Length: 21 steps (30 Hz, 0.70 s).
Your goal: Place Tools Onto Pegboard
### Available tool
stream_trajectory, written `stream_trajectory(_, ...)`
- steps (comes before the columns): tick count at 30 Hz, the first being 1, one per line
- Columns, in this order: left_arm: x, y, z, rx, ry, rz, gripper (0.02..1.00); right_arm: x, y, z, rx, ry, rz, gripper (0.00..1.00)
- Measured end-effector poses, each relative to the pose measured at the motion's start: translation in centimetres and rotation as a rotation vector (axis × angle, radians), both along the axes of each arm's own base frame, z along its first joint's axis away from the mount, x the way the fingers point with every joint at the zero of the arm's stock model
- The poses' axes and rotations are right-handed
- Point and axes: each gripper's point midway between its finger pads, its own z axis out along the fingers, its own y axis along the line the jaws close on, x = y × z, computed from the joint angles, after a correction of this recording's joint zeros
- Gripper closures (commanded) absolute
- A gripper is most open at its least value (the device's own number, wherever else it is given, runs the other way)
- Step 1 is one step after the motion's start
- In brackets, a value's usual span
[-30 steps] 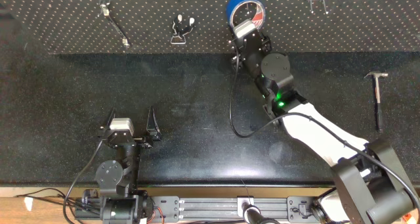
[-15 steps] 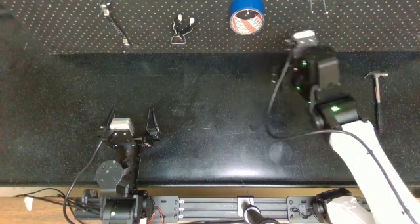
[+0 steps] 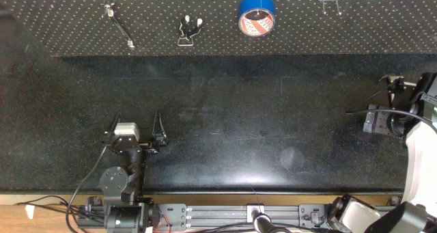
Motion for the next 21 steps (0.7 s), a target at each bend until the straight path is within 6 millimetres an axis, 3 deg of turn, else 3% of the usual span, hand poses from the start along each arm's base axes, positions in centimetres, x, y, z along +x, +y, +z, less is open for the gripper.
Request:
stream_trajectory(11, 0.0, 0.0, 0.0, 0.000, 0.000, 0.000, 0.023, -1.5, -3.6, -4.1, -0.009, 0.129, 0.213, 0.056)
stream_trajectory(21, 0.0, 0.0, 0.0, 0.000, 0.000, 0.000, 0.020, 0.4, -4.8, -6.1, 0.034, 0.087, 0.236, 0.064)
